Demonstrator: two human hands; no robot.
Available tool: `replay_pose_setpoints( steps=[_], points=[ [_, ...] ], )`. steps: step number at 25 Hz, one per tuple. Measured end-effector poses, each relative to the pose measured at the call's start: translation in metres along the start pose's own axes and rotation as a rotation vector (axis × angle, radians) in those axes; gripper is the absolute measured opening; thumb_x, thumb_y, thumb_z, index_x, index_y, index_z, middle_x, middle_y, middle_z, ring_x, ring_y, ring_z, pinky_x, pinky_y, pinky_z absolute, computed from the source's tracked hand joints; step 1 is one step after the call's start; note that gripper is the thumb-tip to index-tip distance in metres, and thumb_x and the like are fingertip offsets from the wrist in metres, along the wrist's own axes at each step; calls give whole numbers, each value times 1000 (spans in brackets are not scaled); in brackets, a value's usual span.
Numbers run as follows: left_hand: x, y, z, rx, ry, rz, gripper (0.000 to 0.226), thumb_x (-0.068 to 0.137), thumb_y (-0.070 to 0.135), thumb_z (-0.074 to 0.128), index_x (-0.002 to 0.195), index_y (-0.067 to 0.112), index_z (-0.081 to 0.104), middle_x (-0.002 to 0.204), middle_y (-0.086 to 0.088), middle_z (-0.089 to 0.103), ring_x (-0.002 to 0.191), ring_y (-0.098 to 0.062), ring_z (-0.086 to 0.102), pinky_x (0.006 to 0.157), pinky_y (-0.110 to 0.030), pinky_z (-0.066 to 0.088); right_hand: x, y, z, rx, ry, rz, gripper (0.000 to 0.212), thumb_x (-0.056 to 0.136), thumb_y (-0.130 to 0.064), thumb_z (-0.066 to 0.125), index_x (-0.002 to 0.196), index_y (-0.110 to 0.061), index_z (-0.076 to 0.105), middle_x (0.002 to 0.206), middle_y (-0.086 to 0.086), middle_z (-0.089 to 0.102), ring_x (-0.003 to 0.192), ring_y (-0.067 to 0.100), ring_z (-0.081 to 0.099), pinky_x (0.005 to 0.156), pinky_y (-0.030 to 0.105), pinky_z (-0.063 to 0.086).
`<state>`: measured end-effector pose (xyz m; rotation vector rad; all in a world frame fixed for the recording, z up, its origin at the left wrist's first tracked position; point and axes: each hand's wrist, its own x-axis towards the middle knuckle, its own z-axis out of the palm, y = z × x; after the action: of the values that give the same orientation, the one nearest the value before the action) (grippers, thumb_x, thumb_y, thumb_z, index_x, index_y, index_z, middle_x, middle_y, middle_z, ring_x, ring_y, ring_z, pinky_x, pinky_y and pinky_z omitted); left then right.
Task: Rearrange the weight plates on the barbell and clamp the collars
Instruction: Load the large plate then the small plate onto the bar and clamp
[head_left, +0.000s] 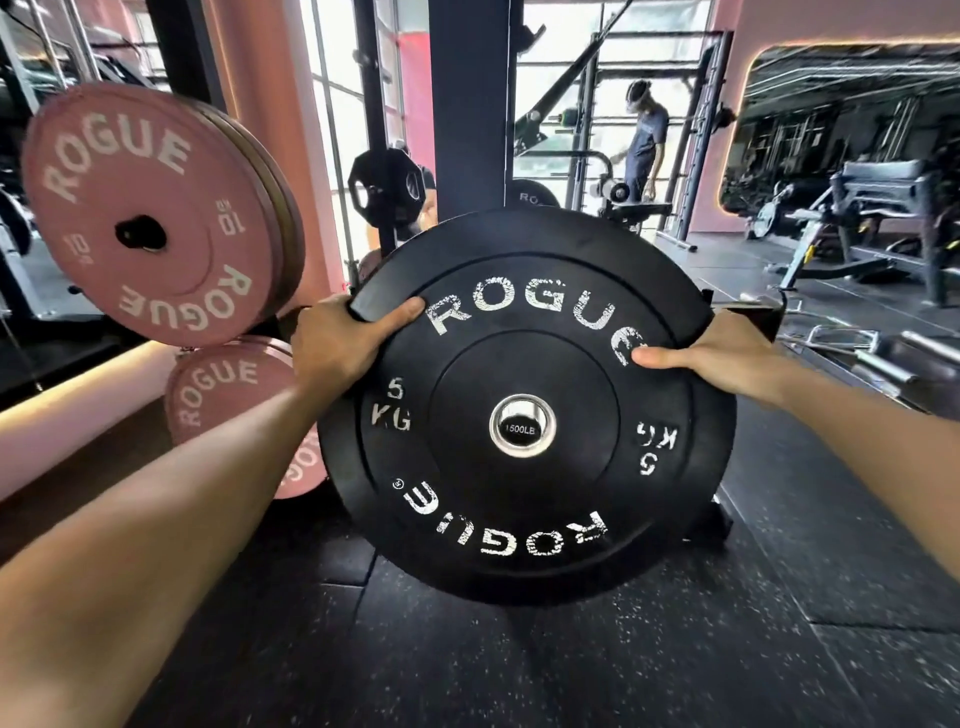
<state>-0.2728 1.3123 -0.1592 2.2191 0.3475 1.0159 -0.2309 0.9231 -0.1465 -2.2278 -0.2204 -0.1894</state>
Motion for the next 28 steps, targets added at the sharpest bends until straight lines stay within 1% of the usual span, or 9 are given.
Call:
replay_pose_setpoints(
  steps=[4, 6, 9, 12, 15, 19, 22, 25, 28],
  points=[
    [4, -16, 24, -2, -12, 0, 89, 46, 102, 52, 82, 22, 69, 85, 3, 74, 87, -21, 68, 82, -42, 54, 11, 14, 14, -9, 54, 14, 49, 40, -66, 87, 82, -48, 70, 77, -31, 70, 72, -15, 62, 66, 17, 44],
    [4, -22, 32, -5, -11, 5, 88, 48, 101, 51, 83, 23, 69, 86, 4, 74, 87, -19, 68, 82, -40, 54, 16, 24, 22, -7, 91, 20, 60, 36, -69, 86, 86, -42, 68, 81, -29, 70, 80, -9, 62, 70, 20, 46],
    [6, -26, 37, 14, 14, 12, 85, 48, 102, 50, 76, 23, 64, 79, 6, 71, 82, -21, 67, 75, -38, 53, 20, 33, 28, -13, 131, -10, 69, 33, -75, 83, 93, -46, 66, 85, -32, 69, 84, -12, 60, 72, 19, 46],
    [3, -28, 38, -17, 60, 37, 86, 46, 103, 48, 75, 23, 59, 69, 14, 63, 81, -22, 67, 71, -36, 51, 10, 44, 32, 8, 185, -76, 79, 36, -72, 84, 103, -35, 66, 93, -22, 71, 93, -2, 63, 76, 23, 47],
    [-2, -31, 37, -65, 44, 52, 78, 43, 102, 51, 80, 34, 53, 67, 24, 54, 83, -18, 67, 72, -33, 48, 9, 52, 34, 22, 215, -57, 92, 37, -71, 86, 114, -28, 60, 106, -13, 67, 102, 8, 62, 85, 30, 49],
    [2, -40, 29, -16, -126, 127, 87, 29, 95, 69, 92, 45, 37, 86, 23, 57, 86, -10, 57, 74, -34, 46, 15, 51, 42, 39, 222, -10, 100, 41, -60, 90, 119, -16, 47, 116, -2, 60, 113, 19, 58, 95, 38, 48],
    [8, -52, 28, -17, -248, 141, 97, 26, 85, 80, 100, 44, 33, 98, 23, 56, 95, -8, 54, 76, -32, 44, 15, 52, 56, -10, 287, 20, 114, 37, -48, 96, 123, -30, 25, 129, 5, 39, 127, 24, 35, 106, 44, 36],
    [9, -55, 34, -70, -292, 132, 101, 33, 75, 86, 109, 32, 35, 113, 10, 56, 105, -12, 53, 83, -33, 41, 25, 49, 56, -58, 290, 15, 115, 36, -48, 96, 124, -34, 23, 121, 4, 30, 128, 27, 32, 107, 45, 33],
    [11, -59, 44, -52, -285, 148, 105, 46, 53, 95, 122, 14, 35, 127, -7, 50, 121, -26, 49, 98, -43, 43, 37, 41, 51, -100, 256, -6, 112, 37, -49, 96, 122, -31, 25, 119, 4, 31, 127, 31, 35, 107, 47, 35]
  ],
)
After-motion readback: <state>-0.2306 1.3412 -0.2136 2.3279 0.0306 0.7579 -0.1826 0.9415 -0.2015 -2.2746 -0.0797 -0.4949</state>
